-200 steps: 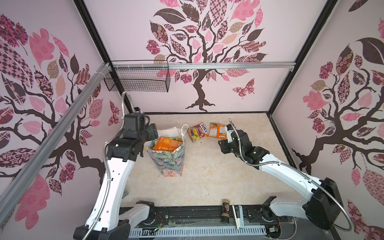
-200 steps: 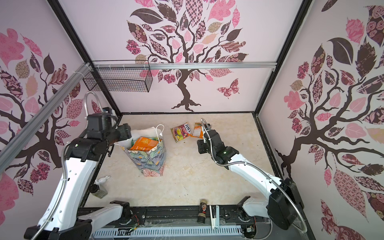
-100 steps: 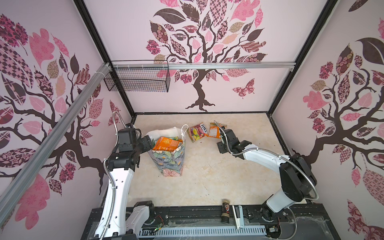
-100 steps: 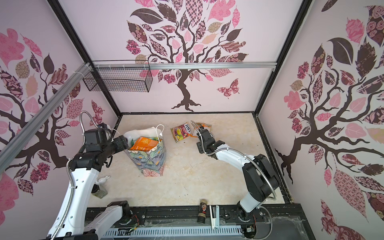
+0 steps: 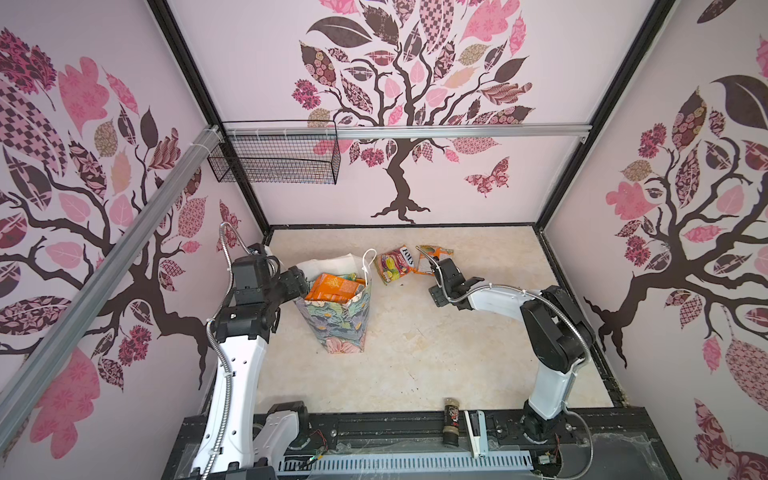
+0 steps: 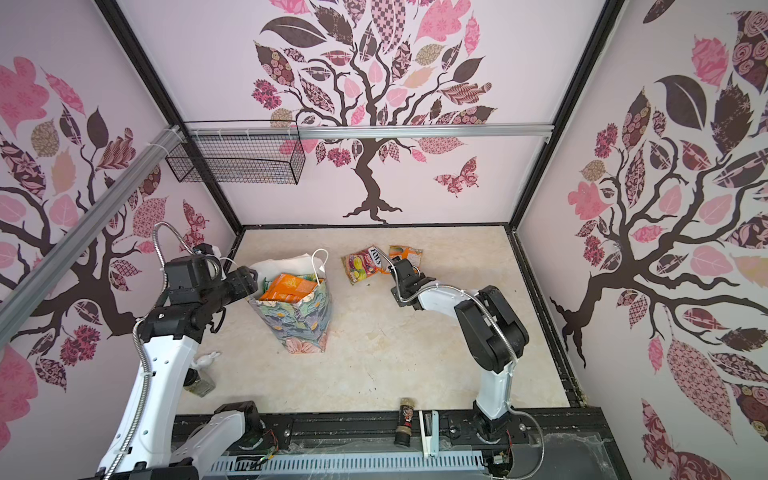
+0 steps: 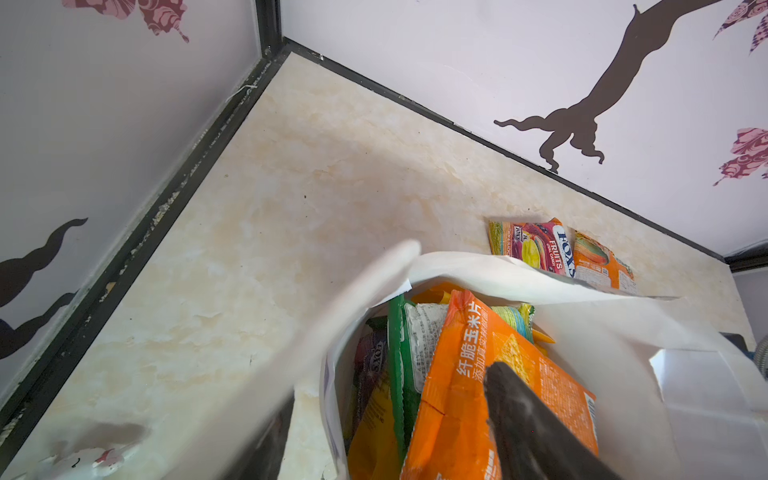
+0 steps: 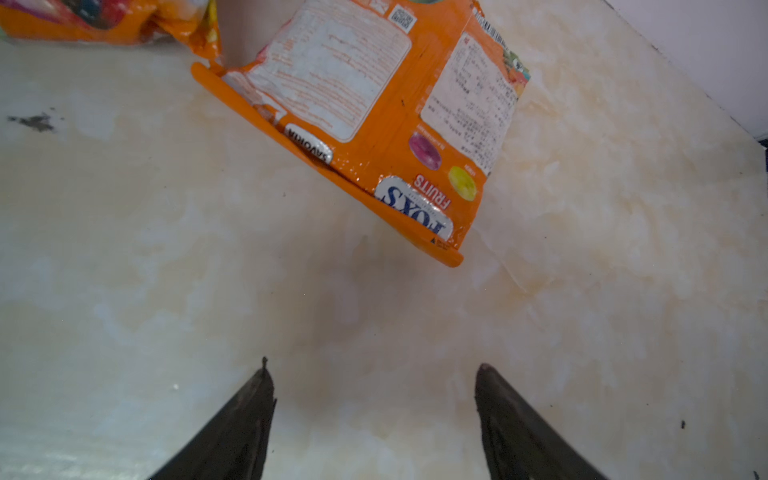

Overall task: Place the snacks into the paper bag
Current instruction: 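Lower the right gripper onto the orange Fox's fruit bag and close on it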

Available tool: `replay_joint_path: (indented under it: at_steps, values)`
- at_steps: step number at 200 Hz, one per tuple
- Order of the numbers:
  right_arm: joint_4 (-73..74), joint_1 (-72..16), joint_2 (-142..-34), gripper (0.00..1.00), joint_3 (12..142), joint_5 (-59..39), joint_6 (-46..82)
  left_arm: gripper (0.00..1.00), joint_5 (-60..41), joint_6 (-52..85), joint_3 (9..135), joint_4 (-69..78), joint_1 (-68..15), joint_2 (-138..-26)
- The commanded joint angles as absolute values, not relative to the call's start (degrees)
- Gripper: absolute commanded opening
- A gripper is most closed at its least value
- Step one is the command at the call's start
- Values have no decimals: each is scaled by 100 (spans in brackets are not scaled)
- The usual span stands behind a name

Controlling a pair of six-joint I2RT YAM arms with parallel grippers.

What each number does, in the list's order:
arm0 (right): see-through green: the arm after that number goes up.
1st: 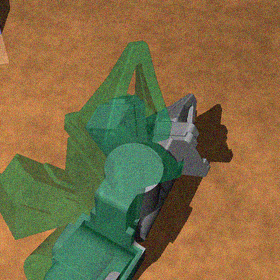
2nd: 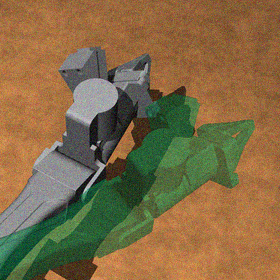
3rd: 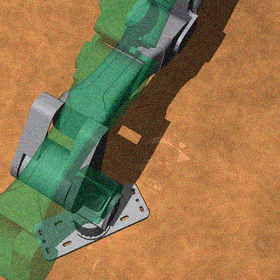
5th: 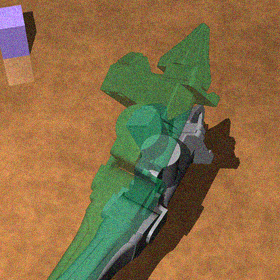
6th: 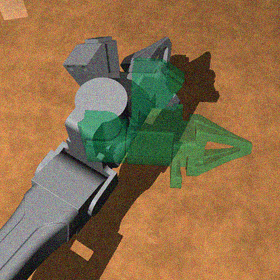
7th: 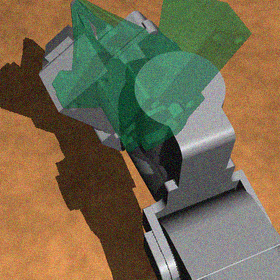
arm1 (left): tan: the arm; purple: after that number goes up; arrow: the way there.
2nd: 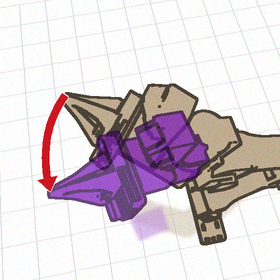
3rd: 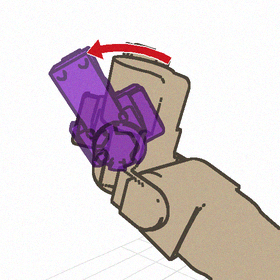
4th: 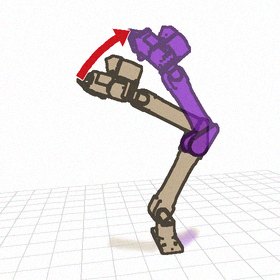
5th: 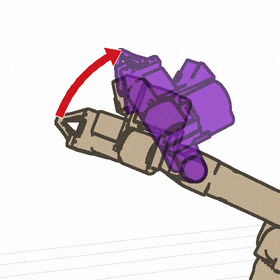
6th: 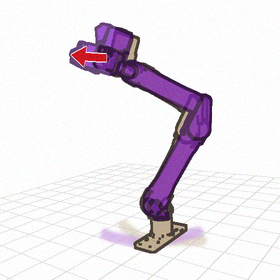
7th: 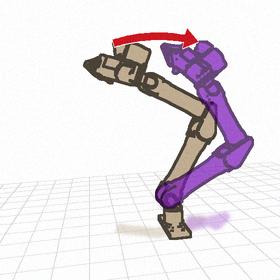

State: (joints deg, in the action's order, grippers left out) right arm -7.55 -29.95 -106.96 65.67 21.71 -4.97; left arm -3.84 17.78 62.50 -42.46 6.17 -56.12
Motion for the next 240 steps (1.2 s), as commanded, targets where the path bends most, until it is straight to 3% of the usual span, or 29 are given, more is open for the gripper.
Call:
replay_joint_path:
  at_steps: [1,137,240]
  values:
    - [-760,-2775,-10895,78,6921,1969,-587,76,-539,1794,6104,-4069,687,-5574]
    - [-1486,-1856,-11880,79,8148,12,-688,76,-747,1784,6055,-4008,850,-5575]
    - [-1989,-1828,-12421,74,8718,-107,-716,75,-910,1795,6031,-3966,953,-5555]
